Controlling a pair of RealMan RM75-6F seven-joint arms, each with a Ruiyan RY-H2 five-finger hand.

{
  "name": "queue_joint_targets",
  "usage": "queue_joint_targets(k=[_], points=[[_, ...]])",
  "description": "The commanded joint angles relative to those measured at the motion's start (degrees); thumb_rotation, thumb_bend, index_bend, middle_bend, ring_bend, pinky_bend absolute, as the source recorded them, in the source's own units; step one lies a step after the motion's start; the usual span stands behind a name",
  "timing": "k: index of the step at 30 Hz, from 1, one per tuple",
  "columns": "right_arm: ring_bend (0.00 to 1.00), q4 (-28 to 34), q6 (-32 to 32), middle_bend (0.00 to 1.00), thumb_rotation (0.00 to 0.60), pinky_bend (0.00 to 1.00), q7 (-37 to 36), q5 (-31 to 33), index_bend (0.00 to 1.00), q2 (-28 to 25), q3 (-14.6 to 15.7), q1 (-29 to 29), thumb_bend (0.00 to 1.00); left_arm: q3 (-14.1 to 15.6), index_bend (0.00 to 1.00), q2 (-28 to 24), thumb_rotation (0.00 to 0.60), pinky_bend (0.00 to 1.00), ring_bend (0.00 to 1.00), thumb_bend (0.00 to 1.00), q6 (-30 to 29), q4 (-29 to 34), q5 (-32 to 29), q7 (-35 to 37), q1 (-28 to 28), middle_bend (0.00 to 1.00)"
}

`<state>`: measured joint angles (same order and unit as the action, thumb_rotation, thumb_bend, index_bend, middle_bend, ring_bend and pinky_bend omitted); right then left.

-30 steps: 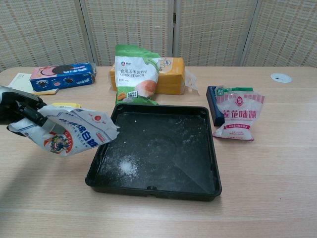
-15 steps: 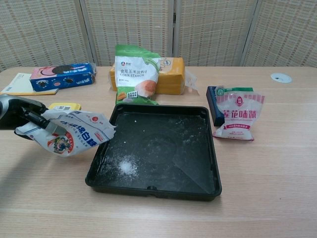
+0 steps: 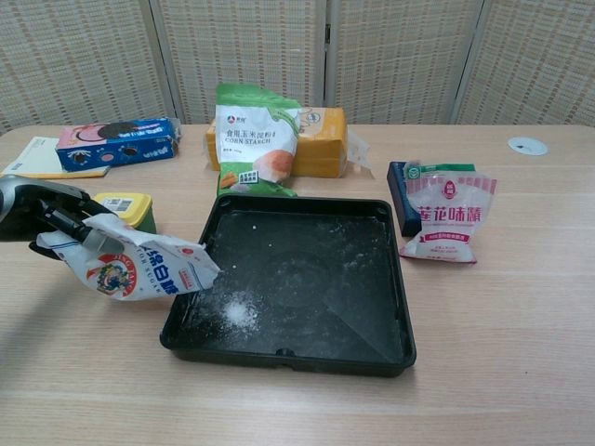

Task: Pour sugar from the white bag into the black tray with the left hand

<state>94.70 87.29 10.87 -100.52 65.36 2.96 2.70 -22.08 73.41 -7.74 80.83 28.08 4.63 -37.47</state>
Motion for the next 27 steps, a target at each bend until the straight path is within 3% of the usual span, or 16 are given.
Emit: queue_joint_targets(k=[1, 6, 12, 22, 27], points=[[0.00, -0.01, -0.01, 0.00, 0.600, 0.00, 0.06, -0.03, 0.00, 0.00, 0.04, 0.00, 0.27, -2.06, 0.14, -0.46, 0.600, 1.00, 0.89, 0.21, 1.90, -0.15, 3.22, 2.43, 1.93, 0.32], [0.00, 0.04, 0.13, 0.00, 0.600, 0.00, 0.07, -0.21, 0.00, -0.09, 0.14, -0.05, 0.28, -4.72, 0.07, -0.90, 0.600, 1.00, 0.88, 0.21, 3.80, -0.06, 7.78, 4.69, 3.87, 0.19], [0.00, 0.02, 0.16, 0.00, 0.600, 0.00, -0.13, -0.37, 0.00, -0.22, 0.27, -0.05, 0.28, -9.60, 0.06, -2.98, 0.600, 1.00, 0.88, 0.21, 6.98, 0.43, 11.63, 7.12, 6.60, 0.15], [0.00, 0.09, -0.30, 0.00, 0.600, 0.00, 0.16, -0.23, 0.00, -0.09, 0.31, 0.11, 0.28, -20.09, 0.10, -7.82, 0.600, 1.00, 0.88, 0.21, 10.88, 3.47, 14.81, 9.78, 12.60, 0.15], [0.00, 0.11, -0.12, 0.00, 0.600, 0.00, 0.03, -0.25, 0.00, -0.11, 0.29, 0.07, 0.28, -28.32, 0.13, -9.69, 0.600, 1.00, 0.87, 0.21, 10.19, 6.91, 16.03, 9.51, 18.10, 0.15]])
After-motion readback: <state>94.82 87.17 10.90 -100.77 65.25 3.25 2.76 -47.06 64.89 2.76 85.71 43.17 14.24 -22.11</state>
